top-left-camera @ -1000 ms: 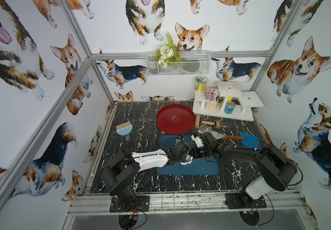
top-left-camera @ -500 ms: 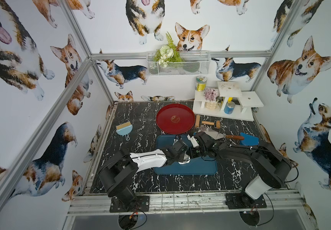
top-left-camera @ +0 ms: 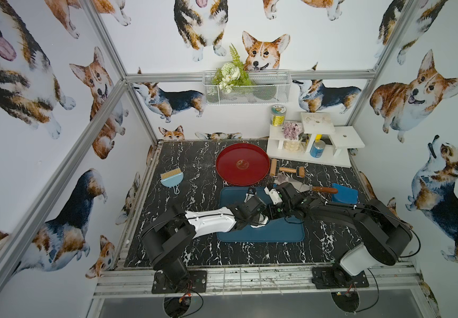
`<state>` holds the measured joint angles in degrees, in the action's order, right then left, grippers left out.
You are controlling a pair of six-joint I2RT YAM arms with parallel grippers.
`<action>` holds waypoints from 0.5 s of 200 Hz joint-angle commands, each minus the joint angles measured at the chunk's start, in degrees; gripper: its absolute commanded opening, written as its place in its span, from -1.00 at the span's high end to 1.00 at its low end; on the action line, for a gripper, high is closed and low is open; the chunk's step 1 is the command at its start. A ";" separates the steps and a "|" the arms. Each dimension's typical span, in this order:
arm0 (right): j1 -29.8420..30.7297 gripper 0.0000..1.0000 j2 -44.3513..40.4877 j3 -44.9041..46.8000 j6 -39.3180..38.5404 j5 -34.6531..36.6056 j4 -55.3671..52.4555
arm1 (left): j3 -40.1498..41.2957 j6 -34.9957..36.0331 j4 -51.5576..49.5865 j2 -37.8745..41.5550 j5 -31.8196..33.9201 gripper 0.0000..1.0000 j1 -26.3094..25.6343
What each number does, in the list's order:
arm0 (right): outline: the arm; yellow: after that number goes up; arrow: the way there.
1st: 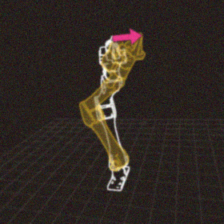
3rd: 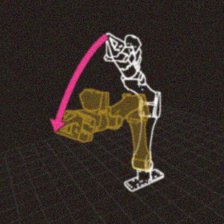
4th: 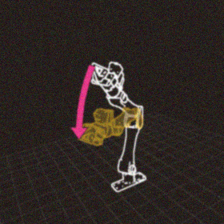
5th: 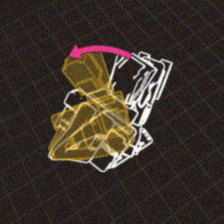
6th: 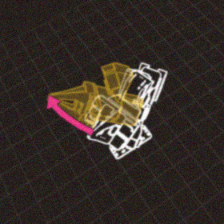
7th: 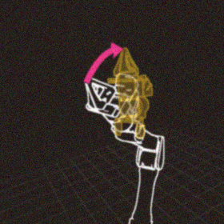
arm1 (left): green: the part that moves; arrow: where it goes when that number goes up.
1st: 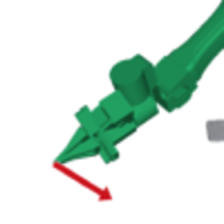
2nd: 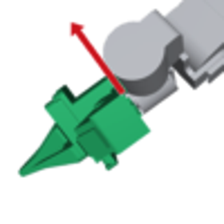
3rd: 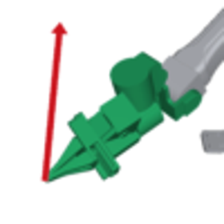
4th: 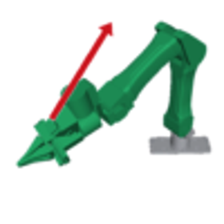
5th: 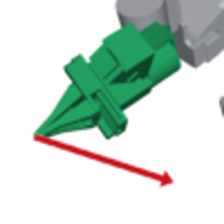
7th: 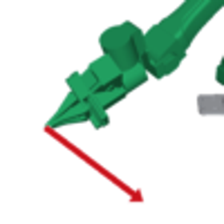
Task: Roll out the dumpling wrappers from the dough
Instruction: Press the dumpling wrapper on the work surface.
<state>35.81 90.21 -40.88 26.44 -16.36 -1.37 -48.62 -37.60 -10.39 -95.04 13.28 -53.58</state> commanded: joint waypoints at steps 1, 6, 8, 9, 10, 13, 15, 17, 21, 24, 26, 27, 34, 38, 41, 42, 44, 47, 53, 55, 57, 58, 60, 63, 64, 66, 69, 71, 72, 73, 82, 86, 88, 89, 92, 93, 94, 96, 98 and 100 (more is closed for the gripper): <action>2.69 1.00 4.01 0.07 1.38 13.25 -18.38 | 2.89 2.63 -20.73 -0.32 -6.63 1.00 0.92; 3.69 1.00 4.84 -0.37 1.78 12.95 -18.11 | 3.37 2.61 -21.08 -0.32 -6.40 1.00 1.36; 4.01 1.00 5.16 -0.63 1.89 12.83 -18.07 | 3.49 2.62 -21.25 -0.27 -6.31 1.00 1.48; 4.18 1.00 5.28 -0.75 1.96 12.79 -17.98 | 3.56 2.67 -21.29 -0.29 -6.23 1.00 1.52; 4.36 1.00 5.44 -0.85 2.00 12.73 -17.89 | 3.63 2.69 -21.36 -0.31 -6.15 1.00 1.53; 4.75 1.00 5.90 -1.08 2.15 12.56 -17.81 | 3.82 2.69 -21.48 -0.32 -6.08 1.00 1.74; 5.02 1.00 6.21 -1.29 2.31 12.46 -17.73 | 3.93 2.71 -21.57 -0.34 -6.01 1.00 1.84; 5.20 1.00 6.45 -1.41 2.35 12.38 -17.71 | 4.01 2.71 -21.59 -0.32 -5.99 1.00 1.91; 5.44 1.00 6.79 -1.69 2.38 12.24 -17.63 | 4.13 2.78 -21.73 -0.32 -5.95 1.00 2.15; 5.58 1.00 7.05 -1.86 2.46 12.15 -17.62 | 4.21 2.80 -21.77 -0.32 -5.98 1.00 2.19; 5.58 1.00 7.21 -1.90 2.47 12.14 -17.64 | 4.23 2.84 -21.77 -0.32 -5.98 1.00 2.22; 5.58 1.00 7.27 -1.91 2.52 12.14 -17.63 | 4.23 2.87 -21.77 -0.32 -5.98 1.00 2.23; 5.64 1.00 7.43 -1.92 2.36 12.41 -17.53 | 4.07 2.97 -21.86 -0.33 -6.05 1.00 2.23; 5.55 1.00 7.24 -1.92 1.98 12.83 -17.60 | 3.93 3.01 -21.80 -0.31 -6.23 1.00 2.25; 5.46 1.00 7.14 -1.84 1.69 13.23 -17.68 | 3.78 3.10 -21.70 -0.32 -6.29 1.00 2.25; 5.43 1.00 7.11 -1.84 1.65 13.34 -17.69 | 3.70 3.13 -21.65 -0.36 -6.36 1.00 2.25; 5.37 1.00 7.02 -1.79 1.50 13.56 -17.88 | 3.62 3.19 -21.61 -0.33 -6.49 1.00 2.23; 5.23 1.00 6.89 -1.75 1.37 13.89 -18.05 | 3.43 3.29 -21.40 -0.32 -6.77 1.00 2.24; 4.56 1.00 6.58 -1.49 1.09 14.24 -18.46 | 3.06 3.45 -21.05 -0.34 -7.39 1.00 2.24; 4.32 1.00 6.45 -1.48 1.01 14.25 -18.55 | 2.98 3.49 -20.93 -0.32 -7.61 1.00 2.25; 3.99 1.00 6.24 -1.35 0.82 14.25 -18.71 | 2.82 3.57 -20.80 -0.32 -7.84 1.00 2.23; 3.82 1.00 6.18 -1.24 0.77 14.25 -18.74 | 2.74 3.58 -20.71 -0.32 -7.92 1.00 2.20; 3.54 1.00 6.04 -1.11 0.67 14.25 -18.82 | 2.61 3.61 -20.54 -0.32 -8.09 1.00 2.13; 3.03 1.00 5.81 -0.85 0.45 14.25 -19.00 | 2.35 3.81 -20.32 -0.32 -8.51 1.00 2.08; 2.86 1.00 5.70 -0.86 0.37 14.25 -19.01 | 2.28 3.83 -20.26 -0.32 -8.70 1.00 2.08; 2.55 1.00 5.50 -0.69 0.26 14.25 -19.11 | 2.03 3.98 -20.10 -0.32 -8.95 1.00 2.06; 1.99 1.00 5.24 -0.42 0.09 14.32 -19.23 | 1.83 4.09 -19.88 -0.32 -9.21 1.00 1.92; 1.63 1.00 4.99 -0.27 -0.03 14.38 -19.27 | 1.68 4.16 -19.79 -0.32 -9.36 1.00 1.84; 1.54 1.00 4.85 -0.17 -0.09 14.40 -19.37 | 1.55 4.18 -19.77 -0.32 -9.39 1.00 1.83; 1.37 1.00 4.73 -0.08 -0.17 14.41 -19.42 | 1.40 4.19 -19.72 -0.32 -9.49 1.00 1.73; -0.01 1.00 3.67 0.58 -0.69 14.81 -19.83 | 0.55 4.20 -19.75 -0.33 -9.58 1.00 1.37; -0.46 1.00 3.16 0.82 -0.85 14.99 -20.01 | 0.18 4.27 -19.83 -0.36 -9.59 1.00 1.22; -0.65 1.00 2.91 0.92 -0.99 15.07 -20.11 | 0.01 4.33 -19.84 -0.39 -9.52 1.00 1.09; -0.74 1.00 2.80 0.95 -1.01 15.10 -20.14 | -0.03 4.31 -19.88 -0.40 -9.51 1.00 1.10; -0.85 1.00 2.52 1.07 -1.10 15.20 -20.21 | -0.23 4.32 -19.92 -0.48 -9.56 1.00 0.97; -0.89 1.00 2.43 1.07 -1.15 15.21 -20.28 | -0.28 4.31 -19.93 -0.49 -9.57 1.00 0.95; -0.90 1.00 2.34 1.07 -1.18 15.21 -20.31 | -0.31 4.30 -19.93 -0.49 -9.53 1.00 0.94; -0.98 1.00 2.16 1.13 -1.20 15.28 -20.33 | -0.37 4.36 -19.99 -0.47 -9.49 1.00 1.00; -1.00 1.00 2.03 1.15 -1.19 15.30 -20.34 | -0.41 4.33 -19.95 -0.46 -9.47 1.00 0.97; -1.01 1.00 1.93 1.16 -1.16 15.26 -20.47 | -0.42 4.30 -19.93 -0.42 -9.56 1.00 0.97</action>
<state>36.88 92.25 -42.02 26.68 -15.46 0.89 -49.19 -36.75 -13.34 -94.43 12.53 -51.81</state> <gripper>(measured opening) 0.077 0.090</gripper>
